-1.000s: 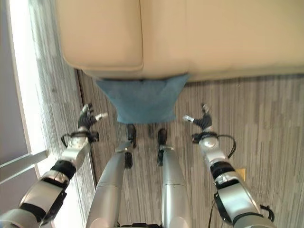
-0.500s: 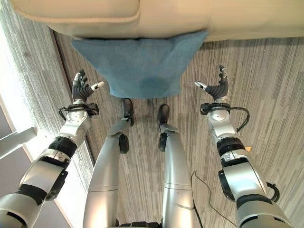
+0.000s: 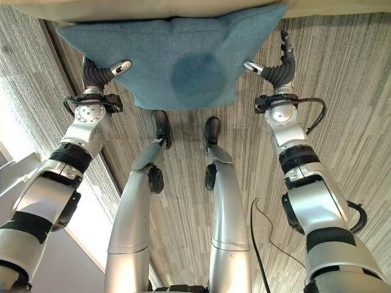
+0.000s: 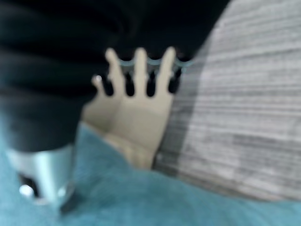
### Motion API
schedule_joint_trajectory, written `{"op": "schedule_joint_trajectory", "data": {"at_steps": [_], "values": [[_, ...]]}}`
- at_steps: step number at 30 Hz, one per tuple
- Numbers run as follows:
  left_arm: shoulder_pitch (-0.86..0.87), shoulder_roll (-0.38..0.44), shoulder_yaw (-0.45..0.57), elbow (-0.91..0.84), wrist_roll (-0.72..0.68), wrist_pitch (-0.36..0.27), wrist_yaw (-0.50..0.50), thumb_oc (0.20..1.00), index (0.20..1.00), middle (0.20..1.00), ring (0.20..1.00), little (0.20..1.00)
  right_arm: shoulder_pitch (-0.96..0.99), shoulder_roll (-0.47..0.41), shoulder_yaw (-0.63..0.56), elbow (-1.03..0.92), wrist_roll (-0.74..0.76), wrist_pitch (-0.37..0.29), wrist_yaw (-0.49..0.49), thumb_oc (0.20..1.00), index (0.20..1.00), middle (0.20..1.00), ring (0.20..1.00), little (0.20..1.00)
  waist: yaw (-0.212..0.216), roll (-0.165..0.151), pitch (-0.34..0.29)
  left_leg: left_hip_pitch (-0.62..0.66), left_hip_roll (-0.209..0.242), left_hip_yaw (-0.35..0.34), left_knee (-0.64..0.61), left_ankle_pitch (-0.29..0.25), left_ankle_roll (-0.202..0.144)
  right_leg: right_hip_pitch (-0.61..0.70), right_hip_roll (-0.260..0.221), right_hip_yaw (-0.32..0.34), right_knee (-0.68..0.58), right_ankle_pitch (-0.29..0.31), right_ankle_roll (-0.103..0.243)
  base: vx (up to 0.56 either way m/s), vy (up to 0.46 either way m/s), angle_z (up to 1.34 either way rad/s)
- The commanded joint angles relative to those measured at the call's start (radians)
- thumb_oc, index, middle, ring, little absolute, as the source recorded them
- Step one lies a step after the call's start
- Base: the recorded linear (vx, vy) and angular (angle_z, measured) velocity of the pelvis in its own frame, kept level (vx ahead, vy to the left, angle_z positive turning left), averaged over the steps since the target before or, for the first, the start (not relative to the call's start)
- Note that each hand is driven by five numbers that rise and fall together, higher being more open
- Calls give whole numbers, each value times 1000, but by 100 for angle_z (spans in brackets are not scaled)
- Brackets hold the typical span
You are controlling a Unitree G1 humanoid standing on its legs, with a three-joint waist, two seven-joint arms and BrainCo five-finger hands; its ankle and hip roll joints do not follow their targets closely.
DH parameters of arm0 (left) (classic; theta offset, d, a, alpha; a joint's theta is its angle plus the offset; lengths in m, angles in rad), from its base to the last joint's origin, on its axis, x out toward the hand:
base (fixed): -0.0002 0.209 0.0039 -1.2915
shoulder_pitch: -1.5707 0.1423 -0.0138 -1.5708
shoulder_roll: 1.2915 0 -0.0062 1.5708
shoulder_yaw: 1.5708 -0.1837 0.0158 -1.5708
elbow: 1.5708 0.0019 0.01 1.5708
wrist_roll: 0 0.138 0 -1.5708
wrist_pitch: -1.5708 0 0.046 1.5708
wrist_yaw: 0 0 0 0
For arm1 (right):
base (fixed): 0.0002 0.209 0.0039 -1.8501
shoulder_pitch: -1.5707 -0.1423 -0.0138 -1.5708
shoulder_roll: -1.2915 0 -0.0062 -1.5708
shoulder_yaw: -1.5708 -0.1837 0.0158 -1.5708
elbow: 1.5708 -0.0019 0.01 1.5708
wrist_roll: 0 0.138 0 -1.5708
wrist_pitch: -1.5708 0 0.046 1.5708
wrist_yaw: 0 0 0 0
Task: Pick up all the scattered cushions and arrange them neatly on the sofa.
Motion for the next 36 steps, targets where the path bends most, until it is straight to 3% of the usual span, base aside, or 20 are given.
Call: {"op": "schedule_joint_trajectory", "data": {"at_steps": [1, 8, 14, 15, 16, 17, 21, 26, 34, 36], "values": [[65, -34, -2, -8, 8, -44, 24, 1000, 1000, 1000, 1000, 1000, 77, 28, 23, -45, 20, -36, -13, 1000, 1000, 1000, 1000, 1000, -21, 35, -110, 27, 42, -47, 28, -80, -50, 4, -27, 51, -53, 78, 134, 30, -41, -1], [2, -78, -48, -23, 32, -51, 38, 1000, 1000, 1000, 1000, 1000, -7, 94, 73, -10, 20, -34, -6, 1000, 1000, 1000, 1000, 1000, -1, 47, -112, 9, 36, -58, 32, -74, -50, -9, -21, 41, -45, 74, 130, 7, -29, 0], [-80, -142, -82, -36, 46, -65, 68, 1000, 1000, 1000, 1000, 1000, -119, 250, 133, 22, 42, -35, 10, 1000, 1000, 1000, 1000, 1000, 20, 58, -106, -21, 30, -68, 50, -70, -49, -33, -21, 31, -25, 76, 129, 0, 0, 0], [-86, -145, -81, -43, 44, -68, 70, 1000, 1000, 1000, 1000, 1000, -124, 267, 138, 14, 49, -38, 15, 849, 849, 849, 849, 849, 22, 59, -107, -22, 29, -68, 50, -68, -49, -34, -20, 30, -24, 76, 128, 0, 0, 0], [-85, -146, -79, -55, 44, -70, 71, 849, 849, 849, 849, 849, -130, 278, 141, 4, 51, -40, 19, 200, 200, 200, 200, 200, 22, 59, -108, -24, 29, -69, 50, -66, -50, -35, -20, 28, -23, 77, 128, 6, -18, 3], [-70, -151, -66, -101, 39, -80, 71, 200, 200, 200, 200, 200, -121, 292, 133, -48, 54, -51, 26, 200, 200, 200, 200, 200, 23, 57, -111, -20, 26, -71, 45, -63, -50, -33, -17, 24, -24, 77, 127, 4, -11, 3], [-19, -153, -47, -161, 41, -87, 66, 200, 200, 200, 200, 200, -81, 280, 119, -119, 40, -59, 35, 200, 200, 200, 200, 200, 22, 50, -123, -7, 25, -72, 36, -61, -49, -19, -13, 16, -31, 79, 123, 0, -3, 1], [150, -165, -9, -298, 57, -103, 35, 200, 200, 200, 200, 200, 85, 196, 47, -273, 16, -81, 60, 200, 200, 200, 200, 200, 13, 41, -143, 112, 34, -72, -47, -49, -53, 93, -8, 0, -95, 89, 123, 0, 0, 0], [518, -141, 39, -578, 132, -118, -66, 200, 200, 200, 200, 200, 528, 163, -119, -540, -33, -128, 104, 200, 200, 200, 200, 200, 6, 31, -150, 482, 33, -87, -234, -19, -81, 458, -27, -26, -280, 120, 128, -13, -5, 0], [585, -130, 32, -630, 142, -119, -91, 200, 200, 200, 200, 200, 603, 160, -139, -591, -57, -125, 113, 200, 200, 200, 200, 200, 6, 24, -153, 552, 31, -82, -265, 15, -78, 531, -29, -43, -327, 154, 119, -63, -5, 0]]}}
